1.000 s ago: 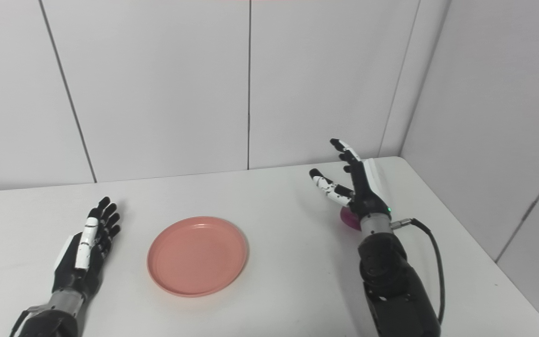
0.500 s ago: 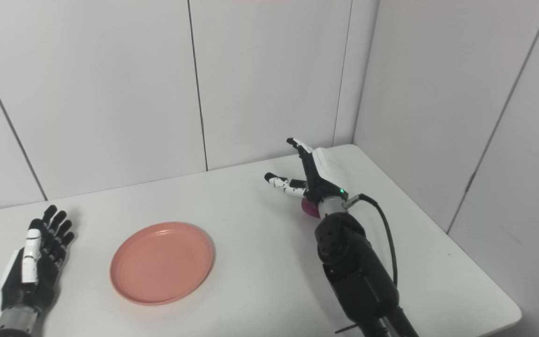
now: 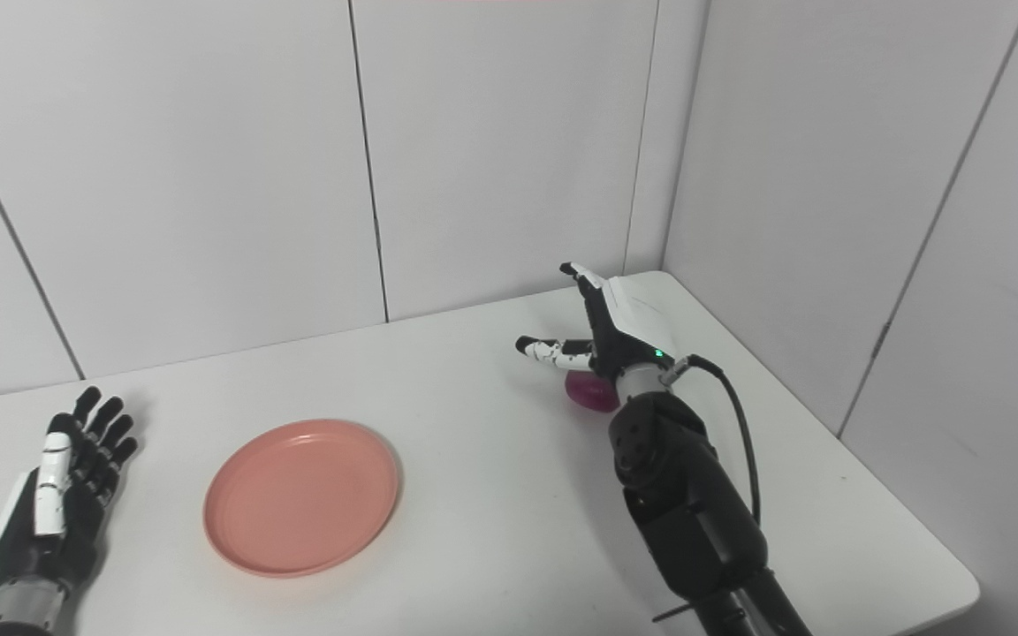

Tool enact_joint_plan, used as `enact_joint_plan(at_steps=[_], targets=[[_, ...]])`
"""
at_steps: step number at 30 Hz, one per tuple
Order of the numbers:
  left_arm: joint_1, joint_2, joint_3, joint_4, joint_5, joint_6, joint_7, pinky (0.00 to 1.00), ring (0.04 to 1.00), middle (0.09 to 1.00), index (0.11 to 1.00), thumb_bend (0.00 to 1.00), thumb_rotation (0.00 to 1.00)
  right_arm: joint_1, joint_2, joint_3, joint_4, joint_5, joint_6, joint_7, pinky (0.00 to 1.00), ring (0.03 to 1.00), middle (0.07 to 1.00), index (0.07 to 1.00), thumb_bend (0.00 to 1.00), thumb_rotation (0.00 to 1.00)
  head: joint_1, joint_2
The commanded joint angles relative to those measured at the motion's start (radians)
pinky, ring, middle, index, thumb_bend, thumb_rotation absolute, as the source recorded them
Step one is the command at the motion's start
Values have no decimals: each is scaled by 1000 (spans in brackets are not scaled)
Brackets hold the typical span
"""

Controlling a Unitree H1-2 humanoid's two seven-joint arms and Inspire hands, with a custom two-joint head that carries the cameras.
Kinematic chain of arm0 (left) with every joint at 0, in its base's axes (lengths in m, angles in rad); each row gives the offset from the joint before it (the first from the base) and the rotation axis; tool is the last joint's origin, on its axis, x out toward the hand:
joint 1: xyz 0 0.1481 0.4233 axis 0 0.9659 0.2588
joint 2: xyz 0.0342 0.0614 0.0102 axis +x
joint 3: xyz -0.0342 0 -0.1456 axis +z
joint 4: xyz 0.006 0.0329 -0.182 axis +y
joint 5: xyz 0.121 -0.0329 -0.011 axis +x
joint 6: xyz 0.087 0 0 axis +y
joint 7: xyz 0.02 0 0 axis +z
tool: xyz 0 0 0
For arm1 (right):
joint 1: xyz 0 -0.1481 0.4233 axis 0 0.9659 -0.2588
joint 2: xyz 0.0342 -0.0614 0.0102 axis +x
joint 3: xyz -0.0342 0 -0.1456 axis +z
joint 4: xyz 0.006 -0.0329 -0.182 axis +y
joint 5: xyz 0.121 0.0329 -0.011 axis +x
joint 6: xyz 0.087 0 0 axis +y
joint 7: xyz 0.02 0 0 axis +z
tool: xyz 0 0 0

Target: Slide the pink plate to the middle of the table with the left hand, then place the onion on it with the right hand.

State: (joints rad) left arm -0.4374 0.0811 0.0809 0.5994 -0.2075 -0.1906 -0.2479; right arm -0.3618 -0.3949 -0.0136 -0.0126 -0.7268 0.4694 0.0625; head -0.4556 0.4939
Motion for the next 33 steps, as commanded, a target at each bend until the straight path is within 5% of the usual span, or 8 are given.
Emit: enact_joint_plan(at_steps=[1, 11, 28, 33], targets=[[53, 6, 2, 44, 4, -34, -3, 973, 976, 974, 985, 543, 1000, -47, -29, -24, -38, -41, 0, 8, 765, 868, 898, 913, 938, 431, 1, 2], [55, 5, 4, 38, -6, -26, -8, 976, 976, 974, 985, 545, 1000, -45, -33, -70, -25, -80, 0, 91, 798, 886, 907, 919, 973, 402, 3, 5], [61, 1, 5, 17, -7, -17, -4, 972, 974, 972, 982, 554, 996, -63, -29, -64, 71, -139, 0, 211, 761, 867, 894, 902, 1000, 352, 9, 14], [63, 2, 4, 8, -7, -9, -4, 972, 974, 972, 982, 558, 993, -64, -28, -53, 101, -127, 0, 193, 729, 843, 876, 890, 997, 321, 9, 17]])
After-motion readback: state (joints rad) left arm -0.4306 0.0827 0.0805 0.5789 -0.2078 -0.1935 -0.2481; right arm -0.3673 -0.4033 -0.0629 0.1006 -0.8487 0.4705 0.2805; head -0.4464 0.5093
